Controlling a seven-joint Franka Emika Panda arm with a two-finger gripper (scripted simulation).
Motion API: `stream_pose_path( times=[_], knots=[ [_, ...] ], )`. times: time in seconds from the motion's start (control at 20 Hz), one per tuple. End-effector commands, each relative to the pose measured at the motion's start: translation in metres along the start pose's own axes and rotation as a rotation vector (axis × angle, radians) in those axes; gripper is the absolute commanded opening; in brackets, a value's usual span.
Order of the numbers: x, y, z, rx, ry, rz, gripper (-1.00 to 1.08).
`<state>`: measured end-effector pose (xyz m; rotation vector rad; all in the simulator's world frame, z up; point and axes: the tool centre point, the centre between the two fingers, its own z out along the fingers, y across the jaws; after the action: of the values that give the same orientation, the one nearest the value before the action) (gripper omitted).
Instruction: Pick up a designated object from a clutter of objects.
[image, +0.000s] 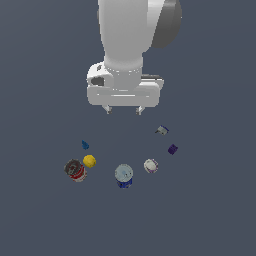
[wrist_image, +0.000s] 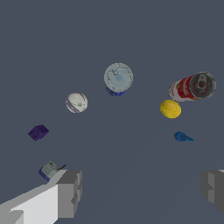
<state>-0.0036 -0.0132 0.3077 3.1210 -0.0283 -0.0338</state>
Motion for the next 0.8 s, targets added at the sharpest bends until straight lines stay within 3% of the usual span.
stream_pose_path(
  times=[0.0, 0.75],
  knots=[
    [0.000, 0.000, 0.000, 0.000, 0.000, 0.000, 1.00],
    [-0.005, -0.014, 0.008, -0.003, -0.026, -0.060, 1.00]
  ],
)
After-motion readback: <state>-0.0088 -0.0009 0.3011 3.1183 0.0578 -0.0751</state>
